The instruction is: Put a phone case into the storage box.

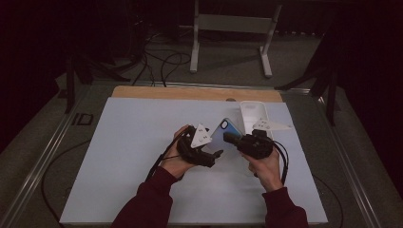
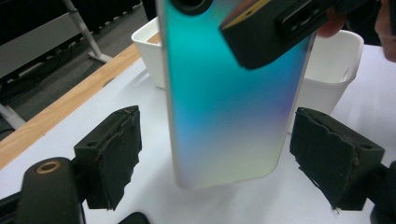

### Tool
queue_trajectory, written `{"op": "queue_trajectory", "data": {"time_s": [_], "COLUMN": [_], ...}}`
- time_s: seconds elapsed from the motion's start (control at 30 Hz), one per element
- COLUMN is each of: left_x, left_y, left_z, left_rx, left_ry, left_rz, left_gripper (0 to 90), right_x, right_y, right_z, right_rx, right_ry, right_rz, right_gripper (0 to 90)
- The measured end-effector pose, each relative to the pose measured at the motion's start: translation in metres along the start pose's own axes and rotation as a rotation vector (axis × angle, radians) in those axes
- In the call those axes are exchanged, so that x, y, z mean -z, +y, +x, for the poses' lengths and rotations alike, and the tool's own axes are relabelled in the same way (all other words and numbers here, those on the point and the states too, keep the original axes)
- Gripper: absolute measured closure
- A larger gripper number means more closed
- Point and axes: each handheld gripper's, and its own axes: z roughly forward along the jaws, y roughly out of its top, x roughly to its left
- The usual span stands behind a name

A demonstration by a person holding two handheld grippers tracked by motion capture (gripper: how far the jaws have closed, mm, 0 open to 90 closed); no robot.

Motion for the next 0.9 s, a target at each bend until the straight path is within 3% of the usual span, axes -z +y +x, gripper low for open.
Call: {"op": "queue_trajectory", "data": {"time_s": [0.53, 0.9], "left_x": [0.006, 0.007], "left_y": [0.0, -0.003], "left_z": [0.008, 0.013], "left_rx": [0.05, 0.083], "left_ry": [-0.042, -0.11], "left_rz": [-0.01, -0.019], "left_gripper": [15.3, 14.9], "right_x": [0.009, 0.014], "right_y": [0.003, 0.006], "right_z": [-0.002, 0.001], "right_rx": [0.047, 0.075], "right_ry": [-0.033, -0.003], "right_rz": [0.002, 0.007], "right_gripper": [86.4, 86.4]}}
